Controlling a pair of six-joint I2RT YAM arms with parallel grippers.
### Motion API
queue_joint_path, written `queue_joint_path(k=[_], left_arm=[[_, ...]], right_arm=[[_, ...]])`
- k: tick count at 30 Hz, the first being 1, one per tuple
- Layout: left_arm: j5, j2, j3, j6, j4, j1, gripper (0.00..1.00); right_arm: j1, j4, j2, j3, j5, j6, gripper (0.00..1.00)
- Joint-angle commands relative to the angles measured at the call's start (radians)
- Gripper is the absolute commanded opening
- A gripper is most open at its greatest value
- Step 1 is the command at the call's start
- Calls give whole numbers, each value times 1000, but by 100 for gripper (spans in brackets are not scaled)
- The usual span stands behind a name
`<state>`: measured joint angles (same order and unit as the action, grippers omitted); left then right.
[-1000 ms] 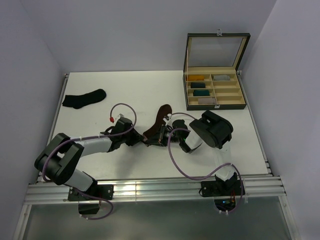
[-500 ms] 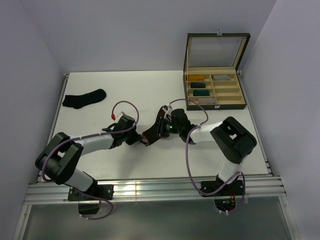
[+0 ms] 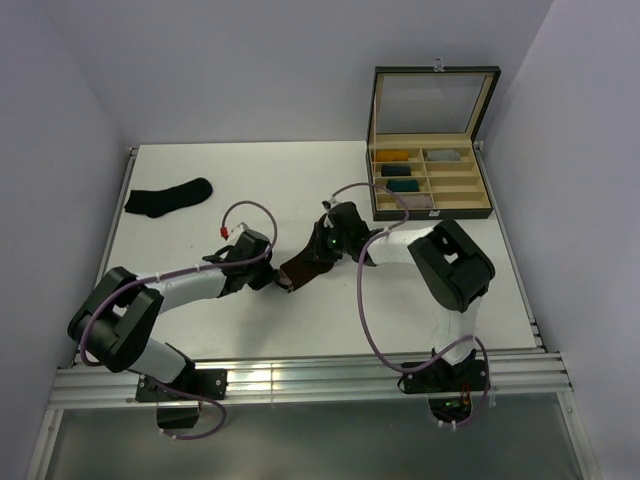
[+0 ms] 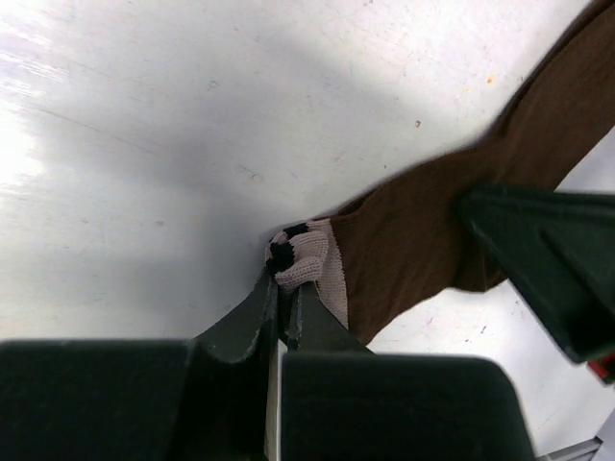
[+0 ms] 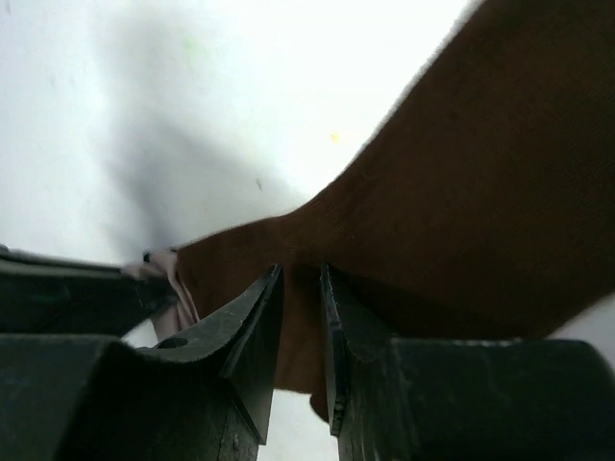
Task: Roll the socks
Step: Roll the sock at the center of the board.
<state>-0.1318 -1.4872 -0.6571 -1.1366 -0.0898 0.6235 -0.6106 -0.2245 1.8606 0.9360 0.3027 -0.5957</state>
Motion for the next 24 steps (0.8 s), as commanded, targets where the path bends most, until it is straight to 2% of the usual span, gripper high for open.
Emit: queue_joint_path(k=[1, 7, 10, 16, 20, 24], left_arm=[[-48, 34, -7, 46, -73, 2, 0], [-45, 53, 7, 60, -68, 2, 0], [-45, 32, -7, 55, -80, 4, 0], [-32, -27, -56, 47, -97, 4, 0], [-34, -48, -75, 58, -119, 4, 0], [-32, -53, -79, 57, -123, 4, 0]], right_arm=[[9, 92, 72, 102, -51, 86, 30], [14, 160, 147, 227, -48, 168, 31], [11, 137, 102, 225, -22, 206, 31], [-55, -8, -133, 29, -109, 298, 37], [-197, -122, -231, -130, -241, 401, 43], [-304, -245, -270, -216, -350, 464, 45]])
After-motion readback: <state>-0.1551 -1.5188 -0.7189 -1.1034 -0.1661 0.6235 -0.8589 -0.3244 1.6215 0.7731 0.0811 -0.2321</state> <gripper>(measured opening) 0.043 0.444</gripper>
